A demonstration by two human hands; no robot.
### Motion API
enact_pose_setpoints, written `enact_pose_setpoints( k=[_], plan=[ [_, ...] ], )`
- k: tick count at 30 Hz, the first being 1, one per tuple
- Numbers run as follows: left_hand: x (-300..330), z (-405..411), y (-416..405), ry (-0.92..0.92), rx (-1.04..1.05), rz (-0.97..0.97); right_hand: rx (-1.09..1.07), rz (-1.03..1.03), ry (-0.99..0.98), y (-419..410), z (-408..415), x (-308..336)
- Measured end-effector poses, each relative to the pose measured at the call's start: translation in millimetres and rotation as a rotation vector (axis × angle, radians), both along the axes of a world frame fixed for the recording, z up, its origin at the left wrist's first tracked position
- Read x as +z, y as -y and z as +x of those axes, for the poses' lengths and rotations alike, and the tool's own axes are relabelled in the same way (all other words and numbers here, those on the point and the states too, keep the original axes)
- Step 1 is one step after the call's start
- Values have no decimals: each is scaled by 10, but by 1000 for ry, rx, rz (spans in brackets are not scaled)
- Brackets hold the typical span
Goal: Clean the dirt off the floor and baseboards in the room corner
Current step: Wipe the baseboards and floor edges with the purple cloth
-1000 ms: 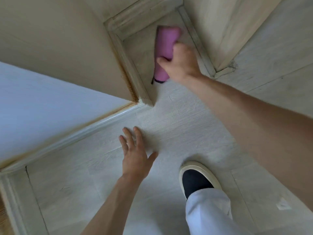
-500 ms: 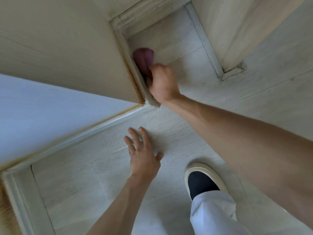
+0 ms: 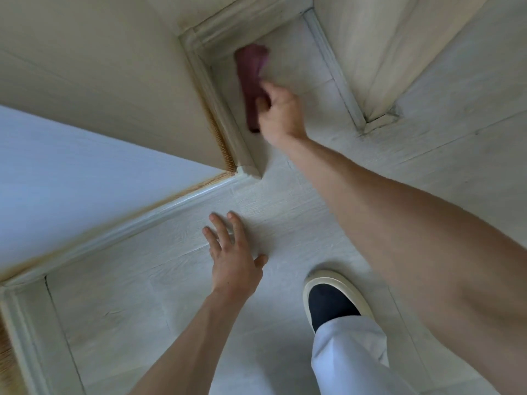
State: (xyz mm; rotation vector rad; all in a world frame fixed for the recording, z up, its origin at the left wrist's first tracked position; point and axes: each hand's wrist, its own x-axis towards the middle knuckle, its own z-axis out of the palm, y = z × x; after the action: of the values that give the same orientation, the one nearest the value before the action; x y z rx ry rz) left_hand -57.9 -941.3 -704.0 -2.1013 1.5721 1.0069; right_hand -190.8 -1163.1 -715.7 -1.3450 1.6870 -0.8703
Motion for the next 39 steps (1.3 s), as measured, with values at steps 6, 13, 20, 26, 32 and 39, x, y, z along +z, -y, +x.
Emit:
enact_pose_setpoints(
  k=[6, 13, 20, 26, 32, 39],
  plan=[
    [-39, -12, -7, 5, 22, -7, 213, -98, 13, -920, 34, 101],
    [-58, -28, -3, 17, 18, -9, 245, -174, -99, -697, 129, 289],
    [-47, 3, -18, 13, 6, 3, 285, -287, -93, -828, -35, 284],
    [-53, -21, -10, 18, 2, -2, 269, -199, -65, -907, 13, 381],
    [-43, -15, -16, 32, -18, -6, 221, -177, -99, -489, 138, 369],
    [-46, -35, 5, 48, -27, 18, 188, -103, -39, -727, 134, 416]
  ],
)
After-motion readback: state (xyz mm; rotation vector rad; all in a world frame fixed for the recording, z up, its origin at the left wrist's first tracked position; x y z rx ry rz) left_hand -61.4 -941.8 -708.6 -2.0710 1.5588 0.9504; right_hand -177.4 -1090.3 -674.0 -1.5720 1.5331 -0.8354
